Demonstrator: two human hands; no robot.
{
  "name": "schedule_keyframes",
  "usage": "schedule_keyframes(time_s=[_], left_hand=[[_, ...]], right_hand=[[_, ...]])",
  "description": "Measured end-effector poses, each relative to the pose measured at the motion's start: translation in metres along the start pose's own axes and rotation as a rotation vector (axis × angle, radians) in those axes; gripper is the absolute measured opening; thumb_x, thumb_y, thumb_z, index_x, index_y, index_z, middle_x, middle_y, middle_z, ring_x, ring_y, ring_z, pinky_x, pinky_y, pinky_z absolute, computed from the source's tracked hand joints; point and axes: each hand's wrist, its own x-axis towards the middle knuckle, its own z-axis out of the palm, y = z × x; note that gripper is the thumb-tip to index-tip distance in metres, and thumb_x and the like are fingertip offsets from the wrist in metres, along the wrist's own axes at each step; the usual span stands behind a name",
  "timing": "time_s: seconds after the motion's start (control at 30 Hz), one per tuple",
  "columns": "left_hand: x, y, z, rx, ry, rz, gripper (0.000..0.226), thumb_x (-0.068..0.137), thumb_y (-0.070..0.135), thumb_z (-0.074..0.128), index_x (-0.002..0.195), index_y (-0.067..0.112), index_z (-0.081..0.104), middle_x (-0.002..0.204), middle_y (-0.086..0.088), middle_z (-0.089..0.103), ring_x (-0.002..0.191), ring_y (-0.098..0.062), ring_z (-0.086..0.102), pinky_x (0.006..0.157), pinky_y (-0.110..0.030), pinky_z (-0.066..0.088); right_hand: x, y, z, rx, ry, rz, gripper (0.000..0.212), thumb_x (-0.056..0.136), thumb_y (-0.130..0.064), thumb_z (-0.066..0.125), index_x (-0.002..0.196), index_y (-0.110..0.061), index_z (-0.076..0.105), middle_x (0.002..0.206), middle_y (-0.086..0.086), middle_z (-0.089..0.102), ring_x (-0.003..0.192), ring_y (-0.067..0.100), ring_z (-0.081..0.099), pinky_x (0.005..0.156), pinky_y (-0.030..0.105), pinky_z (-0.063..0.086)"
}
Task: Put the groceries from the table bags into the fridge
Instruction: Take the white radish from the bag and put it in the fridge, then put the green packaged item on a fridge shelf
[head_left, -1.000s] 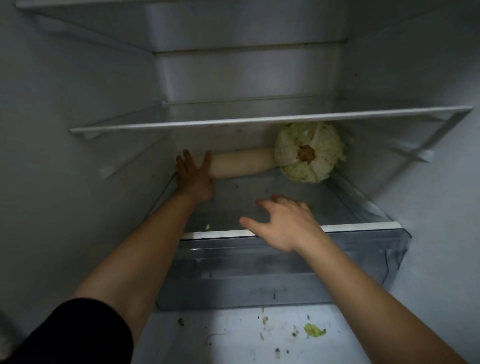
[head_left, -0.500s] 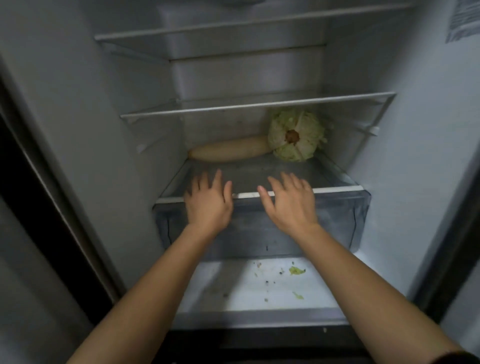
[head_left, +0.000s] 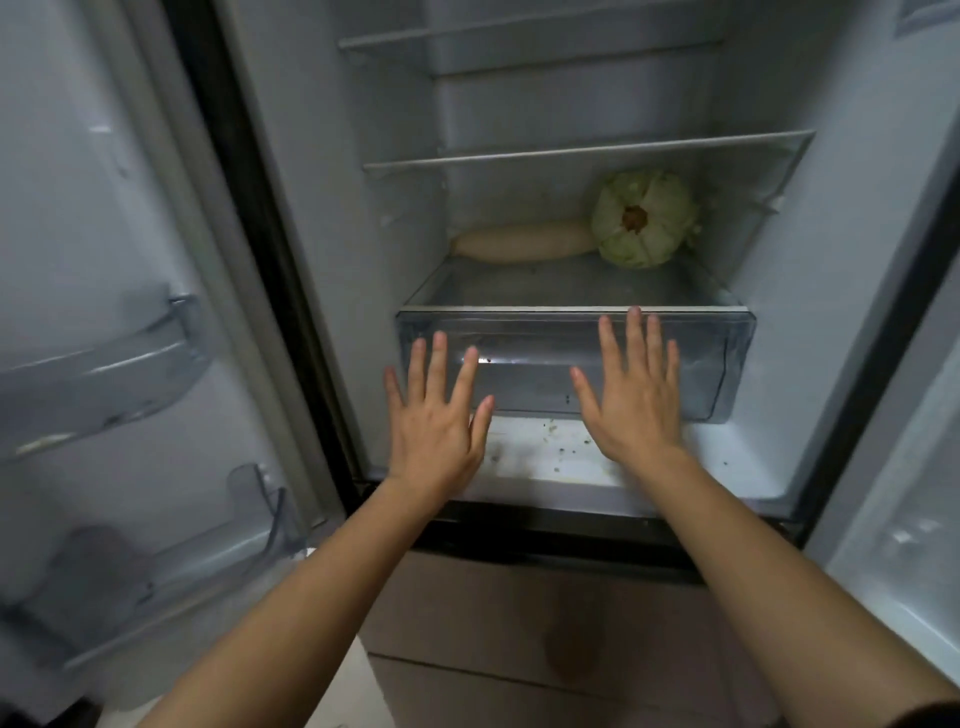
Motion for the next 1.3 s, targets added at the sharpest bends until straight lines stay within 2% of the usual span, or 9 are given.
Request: schedule_keyframes(time_s=[0.17, 0.27, 0.37, 0.5, 0.6, 0.7, 0.9, 1.13, 1.3], left_hand=[[-0.066, -0.028, -0.067, -0.071, 0.209, 0.05, 0.059, 0.099, 0.046, 0.04, 0.15, 0.015, 0.041, 0.16, -0.018, 0.027, 0.147, -0.037, 0.025, 0.113, -0.063, 0.024], [-0.144, -0.067, -0.1, -0.081, 0.317, 0.125, 0.057, 0.101, 0.045, 0.04, 0.151, 0.018, 0.039, 0.162, -0.016, 0.023, 0.15, -0.032, 0.019, 0.115, -0.061, 0.022], [-0.232, -0.122, -0.131, 0.002, 0.327, 0.134, 0.058, 0.101, 0.046, 0.039, 0.152, 0.019, 0.036, 0.163, -0.016, 0.018, 0.151, -0.032, 0.015, 0.116, -0.061, 0.018], [-0.358, -0.232, -0.182, 0.14, 0.171, -0.096, 0.06, 0.101, 0.048, 0.033, 0.154, 0.019, 0.029, 0.163, -0.016, 0.016, 0.152, -0.033, 0.012, 0.116, -0.062, 0.018], [-0.459, -0.319, -0.234, 0.267, 0.007, -0.348, 0.062, 0.1, 0.048, 0.031, 0.153, 0.016, 0.031, 0.163, -0.018, 0.016, 0.15, -0.036, 0.016, 0.113, -0.065, 0.021], [-0.549, -0.383, -0.286, 0.374, -0.111, -0.589, 0.064, 0.098, 0.049, 0.031, 0.15, 0.013, 0.039, 0.161, -0.02, 0.021, 0.148, -0.038, 0.021, 0.112, -0.065, 0.023], [-0.703, -0.45, -0.356, 0.524, -0.176, -0.996, 0.069, 0.098, 0.053, 0.024, 0.151, 0.012, 0.036, 0.159, -0.018, 0.025, 0.148, -0.036, 0.022, 0.114, -0.064, 0.023], [-0.786, -0.527, -0.394, 0.655, -0.215, -1.202, 0.072, 0.097, 0.055, 0.018, 0.154, 0.012, 0.03, 0.162, -0.018, 0.018, 0.15, -0.035, 0.016, 0.117, -0.061, 0.02], [-0.801, -0.62, -0.41, 0.748, -0.248, -1.346, 0.072, 0.098, 0.06, 0.003, 0.158, 0.02, 0.004, 0.165, -0.012, -0.007, 0.152, -0.028, -0.011, 0.121, -0.056, 0.004]], right_hand=[[-0.051, -0.05, -0.048, 0.085, 0.077, -0.022, 0.075, 0.102, -0.052, 0.038, 0.161, -0.014, 0.01, 0.168, 0.016, -0.005, 0.155, 0.032, -0.005, 0.125, 0.053, 0.006], [-0.104, -0.107, -0.061, 0.128, 0.13, -0.08, 0.081, 0.1, -0.05, 0.044, 0.161, -0.015, 0.004, 0.167, 0.017, -0.012, 0.155, 0.034, -0.008, 0.125, 0.053, 0.004], [-0.171, -0.181, -0.062, 0.201, 0.114, -0.131, 0.085, 0.097, -0.048, 0.052, 0.161, -0.015, 0.006, 0.166, 0.023, -0.011, 0.154, 0.038, -0.006, 0.124, 0.055, 0.004], [-0.26, -0.305, -0.058, 0.287, 0.049, -0.315, 0.08, 0.094, -0.043, 0.061, 0.157, -0.009, 0.025, 0.163, 0.03, 0.008, 0.152, 0.045, 0.01, 0.121, 0.06, 0.015], [-0.314, -0.406, -0.067, 0.385, -0.039, -0.492, 0.076, 0.096, -0.046, 0.053, 0.158, -0.012, 0.026, 0.165, 0.026, 0.006, 0.153, 0.042, 0.007, 0.121, 0.06, 0.015], [-0.352, -0.495, -0.079, 0.466, -0.101, -0.638, 0.078, 0.094, -0.044, 0.062, 0.157, -0.012, 0.029, 0.165, 0.024, 0.008, 0.152, 0.042, 0.01, 0.12, 0.061, 0.016], [-0.431, -0.657, -0.088, 0.529, -0.21, -0.897, 0.08, 0.094, -0.05, 0.057, 0.158, -0.015, 0.024, 0.165, 0.023, 0.005, 0.153, 0.041, 0.008, 0.121, 0.059, 0.015], [-0.506, -0.818, -0.067, 0.623, -0.33, -1.061, 0.078, 0.099, -0.054, 0.046, 0.16, -0.019, 0.012, 0.166, 0.023, 0.001, 0.152, 0.041, 0.008, 0.122, 0.057, 0.01], [-0.52, -0.947, -0.053, 0.726, -0.412, -1.136, 0.08, 0.098, -0.051, 0.048, 0.161, -0.018, 0.011, 0.166, 0.022, 0.0, 0.152, 0.042, 0.008, 0.122, 0.057, 0.013]])
